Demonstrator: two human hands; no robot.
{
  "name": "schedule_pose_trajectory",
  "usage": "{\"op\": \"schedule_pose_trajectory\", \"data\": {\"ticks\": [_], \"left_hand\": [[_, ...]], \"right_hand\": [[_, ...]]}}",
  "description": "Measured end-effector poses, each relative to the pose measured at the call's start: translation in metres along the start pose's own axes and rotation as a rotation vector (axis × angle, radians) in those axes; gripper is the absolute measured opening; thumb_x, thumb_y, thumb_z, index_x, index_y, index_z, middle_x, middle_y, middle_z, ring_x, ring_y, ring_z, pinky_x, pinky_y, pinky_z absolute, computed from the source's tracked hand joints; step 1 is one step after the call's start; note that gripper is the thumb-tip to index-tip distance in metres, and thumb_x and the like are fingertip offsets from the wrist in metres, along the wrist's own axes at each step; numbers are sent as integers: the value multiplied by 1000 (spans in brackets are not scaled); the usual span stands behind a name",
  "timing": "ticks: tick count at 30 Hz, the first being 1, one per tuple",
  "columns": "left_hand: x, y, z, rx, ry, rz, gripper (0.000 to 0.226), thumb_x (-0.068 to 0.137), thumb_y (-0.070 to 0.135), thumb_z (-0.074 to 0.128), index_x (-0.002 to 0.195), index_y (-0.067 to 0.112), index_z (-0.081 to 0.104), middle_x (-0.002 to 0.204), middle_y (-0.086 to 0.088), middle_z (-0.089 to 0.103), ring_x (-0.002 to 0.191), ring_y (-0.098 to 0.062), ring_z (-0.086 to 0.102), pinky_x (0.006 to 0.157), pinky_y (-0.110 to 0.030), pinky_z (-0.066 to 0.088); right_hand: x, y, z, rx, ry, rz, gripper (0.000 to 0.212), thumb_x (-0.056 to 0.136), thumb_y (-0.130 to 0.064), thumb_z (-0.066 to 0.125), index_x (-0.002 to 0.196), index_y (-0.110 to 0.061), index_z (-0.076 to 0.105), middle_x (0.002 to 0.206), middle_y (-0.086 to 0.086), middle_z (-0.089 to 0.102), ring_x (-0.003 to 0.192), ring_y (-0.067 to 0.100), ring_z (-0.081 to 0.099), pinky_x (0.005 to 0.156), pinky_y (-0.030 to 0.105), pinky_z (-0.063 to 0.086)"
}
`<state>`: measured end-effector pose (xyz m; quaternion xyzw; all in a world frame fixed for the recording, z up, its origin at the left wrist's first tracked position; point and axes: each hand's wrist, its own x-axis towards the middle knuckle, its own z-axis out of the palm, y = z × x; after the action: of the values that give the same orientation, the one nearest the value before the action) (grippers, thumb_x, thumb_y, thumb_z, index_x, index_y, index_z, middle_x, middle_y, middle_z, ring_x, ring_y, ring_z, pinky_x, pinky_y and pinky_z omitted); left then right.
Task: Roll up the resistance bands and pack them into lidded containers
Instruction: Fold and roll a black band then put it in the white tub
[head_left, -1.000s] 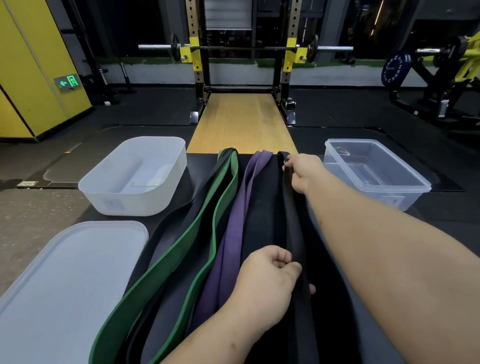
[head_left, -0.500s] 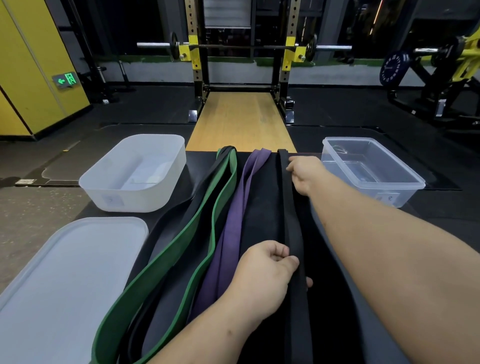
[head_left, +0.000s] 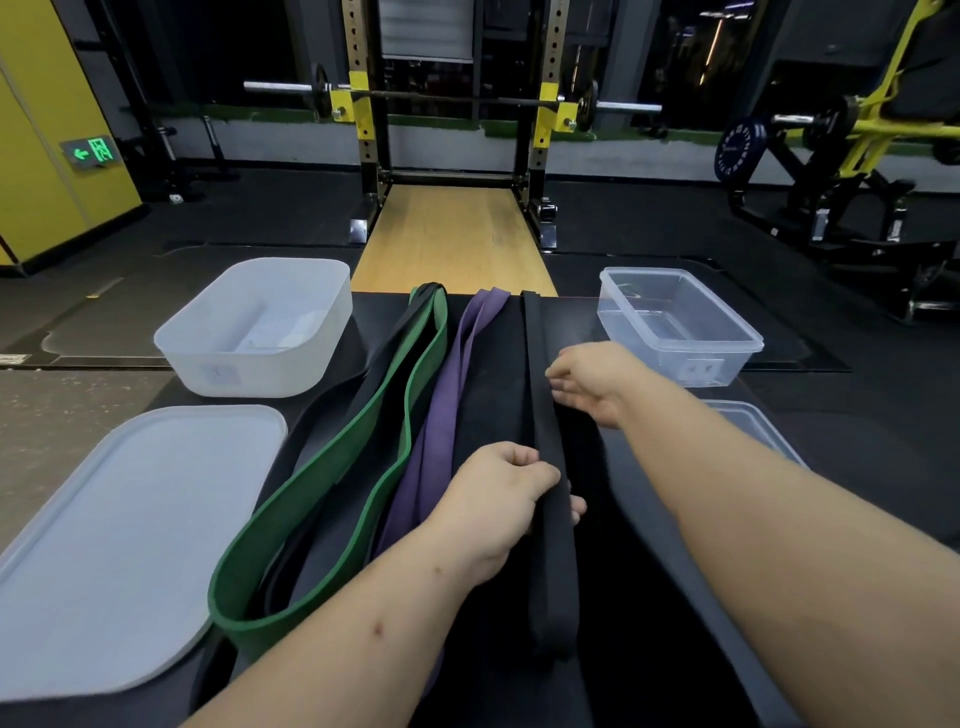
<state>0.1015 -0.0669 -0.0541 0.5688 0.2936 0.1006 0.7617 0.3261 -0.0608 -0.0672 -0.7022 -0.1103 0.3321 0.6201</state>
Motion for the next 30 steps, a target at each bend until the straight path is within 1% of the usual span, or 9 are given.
{"op": "schedule_pose_trajectory", "data": {"ticks": [3,5,10,15,18,20,23,27,30], "left_hand": [[-9,0,5,-51,-18,-15,27,99,-5,51,125,-11,54,93,-24,69,65,-20,72,67,-32,62],[-14,-1,8,-71,-39,-23,27,99,-7,49,125,-9,54,96,-25,65,65,-21,70,65,-31,62],[-32,-4,19,-77,10,-30,30,99,-12,34,113,3,56,90,-21,57,64,-23,57,55,-30,54],[-62,-17,27,-96,101,-72,42,100,-7,32,126,25,38,86,-18,58,62,-23,53,55,-35,52],[-79,-28,32,-52,61,-82,37,102,-1,36,136,14,40,85,-17,59,62,-22,56,58,-36,57],[-91,-33,32,-16,19,-77,41,105,5,38,146,10,39,89,-17,62,66,-22,61,65,-40,61],[-103,-38,31,14,-5,-87,50,108,10,37,157,16,27,104,-19,68,76,-27,69,70,-43,63],[-108,-41,28,169,-18,-90,48,105,10,37,153,11,38,118,-19,69,83,-29,78,66,-40,63],[-112,-43,24,269,-22,-76,40,106,11,46,146,10,41,112,-25,68,76,-31,77,62,-37,63]], "right_hand": [[-52,11,-6,-120,-19,-2,39,89,4,67,124,-11,57,109,14,63,92,26,65,65,32,54],[-87,20,-8,-181,-22,-9,47,89,1,68,132,-13,54,102,12,64,82,23,64,60,31,52],[-153,43,-11,-172,-105,7,43,94,-1,62,133,-13,53,73,10,58,55,21,56,53,34,52],[-194,63,-12,-182,-149,-41,38,94,-2,60,127,-22,60,56,7,53,50,23,53,46,31,45],[-208,70,-15,-256,-158,-68,37,91,-9,64,123,-28,62,54,5,54,47,22,50,45,27,42],[-214,73,-18,-320,-142,-86,38,88,-12,67,121,-30,64,56,2,60,49,22,52,48,29,45],[-221,77,-25,-344,-127,-99,37,87,-14,70,119,-33,67,75,6,73,61,23,62,61,37,55],[-223,86,-35,-401,-92,-135,36,87,-19,73,116,-38,68,79,9,75,64,21,68,71,43,61],[-223,90,-39,-426,-93,-174,33,89,-19,74,117,-34,68,80,11,76,62,20,68,78,48,62]]}}
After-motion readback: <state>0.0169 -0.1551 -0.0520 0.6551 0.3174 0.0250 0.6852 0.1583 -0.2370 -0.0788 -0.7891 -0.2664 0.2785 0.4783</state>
